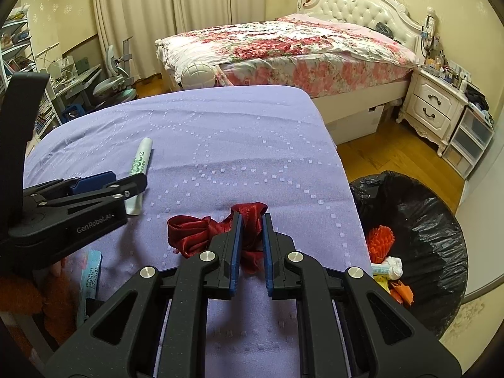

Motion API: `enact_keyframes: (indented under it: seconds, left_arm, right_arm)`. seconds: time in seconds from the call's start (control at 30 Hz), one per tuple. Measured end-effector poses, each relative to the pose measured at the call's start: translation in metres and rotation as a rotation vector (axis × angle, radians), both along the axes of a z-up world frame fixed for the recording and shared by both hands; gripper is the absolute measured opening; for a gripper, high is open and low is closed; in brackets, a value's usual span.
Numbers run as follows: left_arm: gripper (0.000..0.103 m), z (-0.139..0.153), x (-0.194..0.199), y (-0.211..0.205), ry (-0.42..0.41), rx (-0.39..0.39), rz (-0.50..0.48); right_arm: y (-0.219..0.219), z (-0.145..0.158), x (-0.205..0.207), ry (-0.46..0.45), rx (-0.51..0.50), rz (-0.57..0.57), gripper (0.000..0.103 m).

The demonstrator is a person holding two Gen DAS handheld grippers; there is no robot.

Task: Collect trash
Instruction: 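Grasp the white tube with the left tool while the right tool holds the ribbon, then carry the red ribbon and white tube toward the black bin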

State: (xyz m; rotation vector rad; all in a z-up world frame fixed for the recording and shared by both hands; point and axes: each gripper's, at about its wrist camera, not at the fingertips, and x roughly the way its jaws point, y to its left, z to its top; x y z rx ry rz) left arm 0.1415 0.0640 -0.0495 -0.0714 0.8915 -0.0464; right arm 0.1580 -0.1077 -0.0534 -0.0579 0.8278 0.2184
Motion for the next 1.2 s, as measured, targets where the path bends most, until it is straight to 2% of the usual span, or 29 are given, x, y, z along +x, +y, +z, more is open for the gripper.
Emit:
enact_keyframes:
  seconds: [0.03,0.1,0.13,0.83,1.2]
  left_arm:
    - [0.035,0.0,0.0,0.002,-0.003,-0.008,-0.003]
    - [0.021,0.0,-0.001,0.006,-0.008,-0.029,-0.007]
    - [0.021,0.0,-0.001,0.008,-0.008,-0.037,-0.01]
    - [0.019,0.015,-0.044,0.027,-0.077,-0.029,0.013]
    - [0.019,0.029,-0.067,0.012,-0.12,-0.053,-0.017]
  right_arm:
    - [0.0,-0.001,-0.001,0.0,0.0,0.0,0.012]
    - [0.0,-0.001,-0.001,0.0,-0.001,0.0,0.012]
    - [0.0,-0.001,-0.001,0.0,0.0,-0.001,0.012]
    - [-0.004,0.0,-0.032,-0.008,0.035,-0.016,0.01]
    - [-0.014,0.015,-0.05,-0.045,0.047,-0.038,0.009]
